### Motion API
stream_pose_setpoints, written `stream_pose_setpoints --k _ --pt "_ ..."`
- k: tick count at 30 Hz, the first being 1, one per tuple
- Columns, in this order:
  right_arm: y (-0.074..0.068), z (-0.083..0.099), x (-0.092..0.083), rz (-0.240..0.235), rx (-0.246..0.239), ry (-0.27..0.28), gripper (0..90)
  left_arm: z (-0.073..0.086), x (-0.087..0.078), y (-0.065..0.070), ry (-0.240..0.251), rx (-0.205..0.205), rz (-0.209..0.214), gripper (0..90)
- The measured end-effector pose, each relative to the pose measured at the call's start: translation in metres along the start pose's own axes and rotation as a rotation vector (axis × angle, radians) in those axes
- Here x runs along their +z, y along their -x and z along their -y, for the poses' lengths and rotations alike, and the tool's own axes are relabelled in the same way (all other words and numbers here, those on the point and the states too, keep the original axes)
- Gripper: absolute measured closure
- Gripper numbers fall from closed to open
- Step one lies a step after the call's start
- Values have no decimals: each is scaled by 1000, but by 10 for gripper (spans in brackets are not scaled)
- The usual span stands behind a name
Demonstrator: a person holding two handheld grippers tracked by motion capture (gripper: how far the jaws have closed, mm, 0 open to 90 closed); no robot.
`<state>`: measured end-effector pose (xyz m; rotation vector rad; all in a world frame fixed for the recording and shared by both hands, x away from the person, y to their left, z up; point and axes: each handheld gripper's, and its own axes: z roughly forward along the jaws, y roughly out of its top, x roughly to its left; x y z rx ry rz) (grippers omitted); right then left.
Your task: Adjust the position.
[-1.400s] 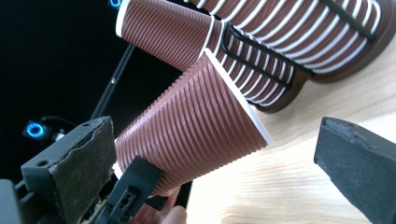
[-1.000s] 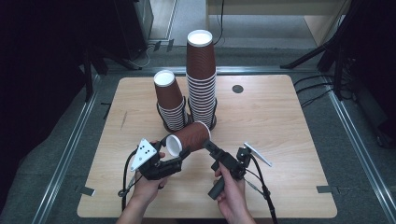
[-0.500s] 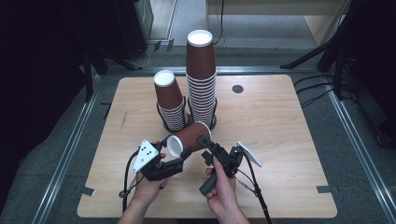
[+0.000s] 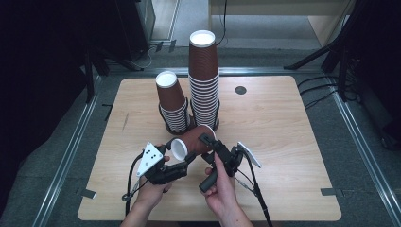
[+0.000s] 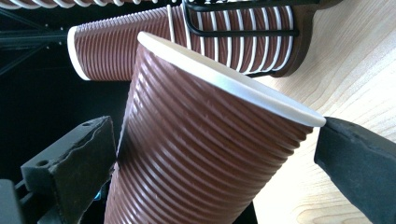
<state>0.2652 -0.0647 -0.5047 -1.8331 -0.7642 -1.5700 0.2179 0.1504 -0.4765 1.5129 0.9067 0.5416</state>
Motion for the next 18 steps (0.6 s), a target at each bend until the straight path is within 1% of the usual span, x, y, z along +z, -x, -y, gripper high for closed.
stream_pose_setpoints --k 5,9,11,13,15,18 --pt "-1 -2 2 2 20 -5 0 0 0 0 0 0 -1 230" --pt "-1 -3 4 -5 23 -9 0 1 0 0 0 -1 10 230" --pt "-2 -2 6 -13 18 -22 0 1 1 2 -2 4 15 230" --pt "-3 -2 7 -10 18 -26 0 2 1 3 -3 5 19 230" --pt "-3 -2 9 -9 34 -23 0 2 1 4 -6 10 22 230" --pt "-3 -3 10 -5 41 -22 0 2 1 4 -4 8 25 230"
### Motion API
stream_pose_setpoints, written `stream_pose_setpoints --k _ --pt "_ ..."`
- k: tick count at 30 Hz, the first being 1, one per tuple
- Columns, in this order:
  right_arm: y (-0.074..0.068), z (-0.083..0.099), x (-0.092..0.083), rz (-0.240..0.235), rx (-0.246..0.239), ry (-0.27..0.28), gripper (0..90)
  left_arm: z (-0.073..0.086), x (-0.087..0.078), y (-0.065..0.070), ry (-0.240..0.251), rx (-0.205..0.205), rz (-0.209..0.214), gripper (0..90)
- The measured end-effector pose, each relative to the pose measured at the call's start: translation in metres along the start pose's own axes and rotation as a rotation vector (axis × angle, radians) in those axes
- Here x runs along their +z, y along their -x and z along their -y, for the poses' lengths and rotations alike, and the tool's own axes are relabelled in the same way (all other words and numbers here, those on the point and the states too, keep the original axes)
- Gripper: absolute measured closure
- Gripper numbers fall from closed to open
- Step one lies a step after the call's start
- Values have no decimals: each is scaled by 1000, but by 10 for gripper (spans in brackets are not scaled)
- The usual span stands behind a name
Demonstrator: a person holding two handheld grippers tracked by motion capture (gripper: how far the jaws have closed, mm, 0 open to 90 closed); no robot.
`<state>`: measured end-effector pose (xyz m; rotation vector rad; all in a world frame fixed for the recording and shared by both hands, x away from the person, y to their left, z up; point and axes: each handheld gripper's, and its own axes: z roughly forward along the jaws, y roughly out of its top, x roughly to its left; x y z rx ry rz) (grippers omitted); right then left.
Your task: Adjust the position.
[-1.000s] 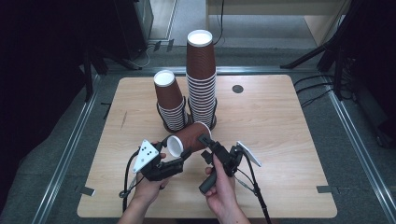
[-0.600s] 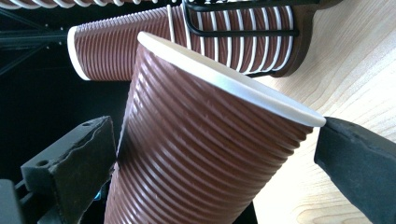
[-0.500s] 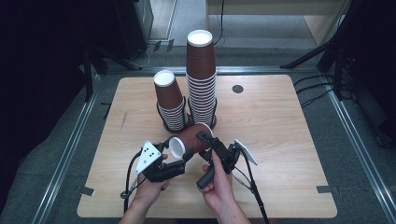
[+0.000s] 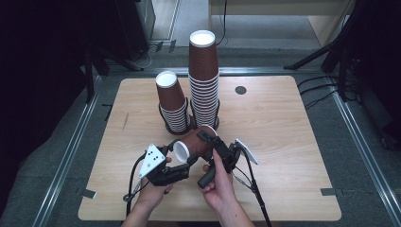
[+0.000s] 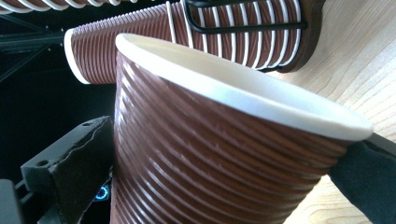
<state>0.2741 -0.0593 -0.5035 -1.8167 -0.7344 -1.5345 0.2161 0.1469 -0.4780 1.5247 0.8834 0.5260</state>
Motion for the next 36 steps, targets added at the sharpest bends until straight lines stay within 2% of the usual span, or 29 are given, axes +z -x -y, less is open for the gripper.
stream_pose_setpoints --k 7,8,9,13,17,22,24,26,29,31,35,36 --pt "1 -2 2 -16 42 -18 1 2 1 1 -11 7 12 231" --pt "1 -2 2 -12 44 -14 25 2 1 2 -14 9 15 231" --pt "1 -2 2 6 43 -11 53 2 2 2 -16 8 15 230" --pt "0 -3 1 10 44 -17 82 3 2 1 -19 5 20 229" --pt "-1 -3 -1 10 14 -3 90 4 3 1 -26 -7 31 225" --pt "-1 -3 -3 19 -57 17 96 7 5 -1 -42 -55 44 213" --pt "-1 -5 -5 12 -80 27 96 8 6 -3 -56 -66 43 172" --pt "-2 -7 -7 3 -110 53 96 9 6 -5 -69 -80 49 131" --pt "-7 -11 -12 -27 -164 122 96 11 5 -8 -82 -96 59 86" --pt "-9 -15 -15 -22 -201 161 95 11 4 -9 -88 -97 62 68" --pt "-12 -20 -20 12 -326 246 95 11 0 -13 -92 -100 65 27" --pt "-13 -21 -22 31 -379 282 95 11 0 -14 -91 -104 61 23"
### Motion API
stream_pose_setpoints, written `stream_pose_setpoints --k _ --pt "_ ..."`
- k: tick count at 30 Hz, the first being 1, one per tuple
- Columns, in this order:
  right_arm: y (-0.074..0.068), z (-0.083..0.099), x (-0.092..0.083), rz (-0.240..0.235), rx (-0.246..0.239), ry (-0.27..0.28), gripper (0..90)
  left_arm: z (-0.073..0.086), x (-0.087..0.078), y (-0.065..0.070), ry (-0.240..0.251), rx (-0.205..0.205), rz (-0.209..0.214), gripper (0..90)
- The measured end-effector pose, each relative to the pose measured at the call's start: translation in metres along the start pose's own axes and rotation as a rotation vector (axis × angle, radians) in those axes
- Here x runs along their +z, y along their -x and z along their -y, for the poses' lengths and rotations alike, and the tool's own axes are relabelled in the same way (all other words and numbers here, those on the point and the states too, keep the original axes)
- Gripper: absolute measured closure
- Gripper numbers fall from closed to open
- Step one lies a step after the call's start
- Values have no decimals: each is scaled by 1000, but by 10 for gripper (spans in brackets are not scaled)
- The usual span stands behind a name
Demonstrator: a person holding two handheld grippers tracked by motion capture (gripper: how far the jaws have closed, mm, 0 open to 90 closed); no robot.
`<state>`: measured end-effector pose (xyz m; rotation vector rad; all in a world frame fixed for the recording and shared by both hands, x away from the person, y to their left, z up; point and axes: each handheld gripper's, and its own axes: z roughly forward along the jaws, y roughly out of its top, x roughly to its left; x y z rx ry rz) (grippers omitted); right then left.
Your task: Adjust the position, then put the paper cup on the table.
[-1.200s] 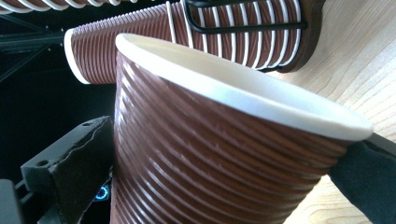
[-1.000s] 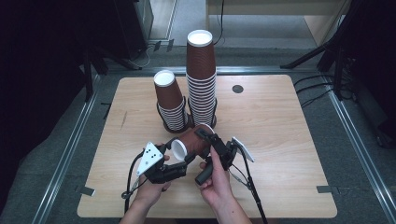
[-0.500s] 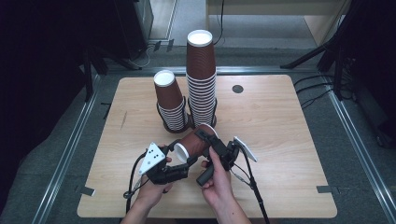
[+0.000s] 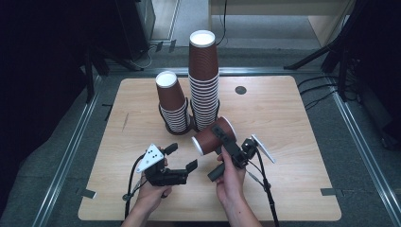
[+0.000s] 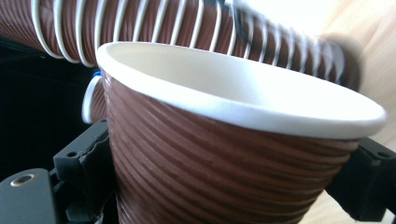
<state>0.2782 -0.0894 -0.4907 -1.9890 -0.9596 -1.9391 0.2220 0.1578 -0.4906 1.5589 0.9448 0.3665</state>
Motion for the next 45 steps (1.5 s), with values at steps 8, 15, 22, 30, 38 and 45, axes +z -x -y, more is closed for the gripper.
stream_pose_setpoints --k 8,15,22,30,38,45 --pt "3 -12 -9 85 -342 121 95 -2 -25 -16 24 -37 -80 22" --pt "-4 -21 -20 49 -582 176 95 13 -58 -40 23 -62 -219 21" --pt "-10 -34 -23 42 -699 188 95 23 -85 -51 33 -71 -310 21" --pt "-8 -51 -23 114 -825 244 97 37 -105 -62 19 -61 -387 21" --pt "7 -69 -22 204 -970 304 100 46 -125 -80 41 -68 -481 22" --pt "28 -87 -17 282 -1038 289 100 54 -126 -90 23 -44 -513 22"
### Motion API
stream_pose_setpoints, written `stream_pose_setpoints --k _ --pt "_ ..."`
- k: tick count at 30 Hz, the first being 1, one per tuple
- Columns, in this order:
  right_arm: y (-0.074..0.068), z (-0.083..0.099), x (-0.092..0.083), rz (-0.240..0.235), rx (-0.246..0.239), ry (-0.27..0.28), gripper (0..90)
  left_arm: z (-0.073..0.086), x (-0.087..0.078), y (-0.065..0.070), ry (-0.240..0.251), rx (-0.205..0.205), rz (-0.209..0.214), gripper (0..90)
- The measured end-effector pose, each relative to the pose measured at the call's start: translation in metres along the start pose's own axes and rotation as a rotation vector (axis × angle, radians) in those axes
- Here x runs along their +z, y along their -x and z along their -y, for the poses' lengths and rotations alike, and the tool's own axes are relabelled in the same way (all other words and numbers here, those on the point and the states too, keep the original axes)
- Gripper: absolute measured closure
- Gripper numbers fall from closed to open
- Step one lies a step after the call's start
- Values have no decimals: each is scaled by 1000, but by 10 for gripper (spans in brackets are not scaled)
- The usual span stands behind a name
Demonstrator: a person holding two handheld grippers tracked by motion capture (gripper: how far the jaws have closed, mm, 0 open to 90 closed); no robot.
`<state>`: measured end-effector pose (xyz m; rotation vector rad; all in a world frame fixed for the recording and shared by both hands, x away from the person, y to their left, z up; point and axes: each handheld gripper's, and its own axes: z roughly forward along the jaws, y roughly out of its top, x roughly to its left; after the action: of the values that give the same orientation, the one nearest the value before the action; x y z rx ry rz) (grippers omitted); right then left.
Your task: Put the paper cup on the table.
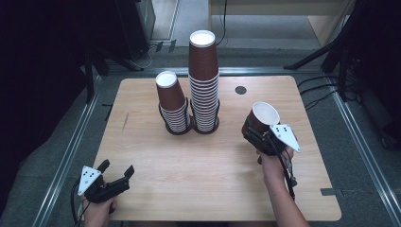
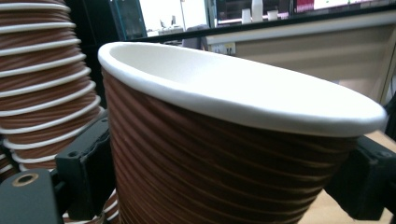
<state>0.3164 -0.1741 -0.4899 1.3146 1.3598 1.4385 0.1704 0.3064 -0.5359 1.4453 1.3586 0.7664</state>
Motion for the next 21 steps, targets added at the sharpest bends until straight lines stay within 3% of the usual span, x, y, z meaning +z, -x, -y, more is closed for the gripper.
stream_pose_setpoints --k 4,10,14,17,21 --pt "13 5 6 58 -22 22 100 3 1 -4 -15 17 -15 22" --pt "23 10 14 66 -34 43 99 5 1 -14 -12 0 -28 22" --pt "27 15 19 70 -58 51 99 7 3 -16 -26 9 -30 23" --pt "28 20 24 80 -85 29 99 6 0 -16 1 -1 10 23" --pt "31 28 32 71 -108 -21 99 7 1 -15 -4 14 4 29"
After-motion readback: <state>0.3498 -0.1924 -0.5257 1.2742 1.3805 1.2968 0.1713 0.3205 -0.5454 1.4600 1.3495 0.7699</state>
